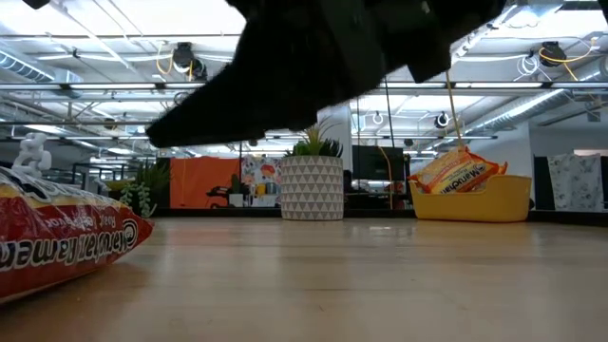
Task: Sort Maruchan noodles
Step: Put the red noodle pack into the blue bin
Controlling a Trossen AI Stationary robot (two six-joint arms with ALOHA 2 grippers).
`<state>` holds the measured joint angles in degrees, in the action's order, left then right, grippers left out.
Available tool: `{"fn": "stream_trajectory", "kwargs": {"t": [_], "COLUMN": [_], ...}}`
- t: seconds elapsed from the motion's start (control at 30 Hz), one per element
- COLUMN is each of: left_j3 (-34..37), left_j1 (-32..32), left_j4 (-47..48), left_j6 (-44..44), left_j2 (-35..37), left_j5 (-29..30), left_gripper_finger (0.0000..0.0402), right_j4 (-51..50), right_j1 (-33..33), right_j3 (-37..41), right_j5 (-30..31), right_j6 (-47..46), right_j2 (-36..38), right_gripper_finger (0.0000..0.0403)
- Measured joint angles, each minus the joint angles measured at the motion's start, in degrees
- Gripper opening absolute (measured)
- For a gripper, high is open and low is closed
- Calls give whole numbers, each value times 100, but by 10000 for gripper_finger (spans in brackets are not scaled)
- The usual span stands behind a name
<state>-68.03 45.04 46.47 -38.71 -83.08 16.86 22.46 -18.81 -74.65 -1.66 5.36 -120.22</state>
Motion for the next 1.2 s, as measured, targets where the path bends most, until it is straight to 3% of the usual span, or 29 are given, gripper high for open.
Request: {"fn": "stream_trajectory", "kwargs": {"t": [0.43,0.67,0.93,1.07,1.2], "left_j3": [2,4,4,4,4], "left_j1": [0,0,0,2,2], "left_j4": [-3,-8,-5,-5,-5], "left_j6": [-294,-284,-278,-277,-274], "left_j2": [-1,-1,-1,-3,-3], "left_j5": [128,172,175,176,176], "left_gripper_finger": [278,278,278,278,278], "right_j4": [566,1062,1595,1599,1564], "right_j1": [200,270,275,277,309], "right_j3": [-4,-7,-9,-9,-7], "right_j5": [-24,-500,-611,-711,-807], "right_j6": [329,324,288,350,375], "right_j2": [-760,-1068,-1273,-1273,-1274], "right_gripper_finger": [199,199,197,171,110]}}
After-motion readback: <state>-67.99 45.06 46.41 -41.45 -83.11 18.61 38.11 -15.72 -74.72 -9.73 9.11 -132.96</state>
